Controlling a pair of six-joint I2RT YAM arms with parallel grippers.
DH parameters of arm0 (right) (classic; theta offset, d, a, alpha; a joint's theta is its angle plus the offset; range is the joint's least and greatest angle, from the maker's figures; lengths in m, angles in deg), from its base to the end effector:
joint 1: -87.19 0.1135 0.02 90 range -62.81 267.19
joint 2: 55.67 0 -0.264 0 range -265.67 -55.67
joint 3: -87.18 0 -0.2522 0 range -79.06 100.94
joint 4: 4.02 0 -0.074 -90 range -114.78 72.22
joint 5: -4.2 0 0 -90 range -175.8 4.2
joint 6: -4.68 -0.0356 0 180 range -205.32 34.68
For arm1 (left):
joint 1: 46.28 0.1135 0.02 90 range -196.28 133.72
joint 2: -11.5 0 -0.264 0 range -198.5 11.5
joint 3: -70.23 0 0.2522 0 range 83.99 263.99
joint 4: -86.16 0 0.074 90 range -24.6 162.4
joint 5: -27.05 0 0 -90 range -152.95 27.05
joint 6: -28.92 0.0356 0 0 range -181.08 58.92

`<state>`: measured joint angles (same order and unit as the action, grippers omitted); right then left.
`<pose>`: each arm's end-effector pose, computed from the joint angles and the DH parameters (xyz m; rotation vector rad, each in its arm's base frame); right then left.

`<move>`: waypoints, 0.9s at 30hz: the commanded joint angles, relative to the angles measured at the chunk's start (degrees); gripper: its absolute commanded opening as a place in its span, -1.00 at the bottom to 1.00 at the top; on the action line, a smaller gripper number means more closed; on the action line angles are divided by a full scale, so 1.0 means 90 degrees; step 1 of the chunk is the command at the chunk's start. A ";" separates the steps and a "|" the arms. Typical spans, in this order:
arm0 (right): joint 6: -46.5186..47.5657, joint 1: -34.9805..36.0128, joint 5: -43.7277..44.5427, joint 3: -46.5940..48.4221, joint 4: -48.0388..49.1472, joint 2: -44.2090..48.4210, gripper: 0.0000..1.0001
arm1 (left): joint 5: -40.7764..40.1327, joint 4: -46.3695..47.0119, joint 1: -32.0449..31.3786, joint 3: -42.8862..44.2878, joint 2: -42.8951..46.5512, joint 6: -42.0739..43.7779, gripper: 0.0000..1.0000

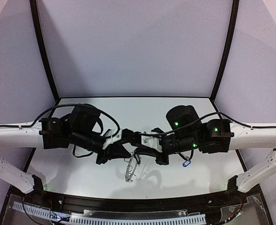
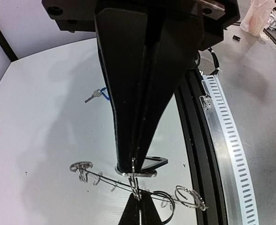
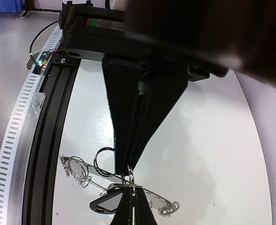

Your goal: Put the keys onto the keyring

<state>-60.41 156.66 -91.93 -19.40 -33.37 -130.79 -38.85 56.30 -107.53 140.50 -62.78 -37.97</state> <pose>0.1010 0.2804 0.3047 -1.6306 1.4213 0.5704 0.1260 -0.2599 0.2906 1.6697 1.4683 -0.8305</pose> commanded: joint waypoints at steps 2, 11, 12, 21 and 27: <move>-0.0311 -0.0059 0.0361 -0.0214 0.0350 -0.0290 -1.00 | 0.1037 0.1665 -0.0271 0.0240 0.0476 0.0067 -0.98; -0.0923 -0.0138 -0.0233 -0.0204 0.0573 -0.0394 -1.00 | 0.1122 0.1621 -0.0329 0.0255 0.0478 0.0206 -0.99; -0.1011 -0.0152 -0.0299 -0.0237 0.0659 -0.0368 -1.00 | 0.1112 0.1627 -0.0344 0.0245 0.0489 0.0206 -0.98; -0.1681 -0.0301 -0.0740 -0.0345 0.0915 -0.0263 -1.00 | 0.1063 0.1736 -0.0413 0.0067 0.0664 0.0219 -0.98; -0.1549 -0.0340 -0.1044 -0.0294 0.0715 -0.0283 -1.00 | 0.0976 0.1606 -0.0474 -0.0026 0.0827 0.0251 -0.98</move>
<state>-74.07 154.67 -102.25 -21.15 -28.17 -130.85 -37.93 55.71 -108.84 138.68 -59.04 -37.45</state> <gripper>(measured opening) 0.006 0.012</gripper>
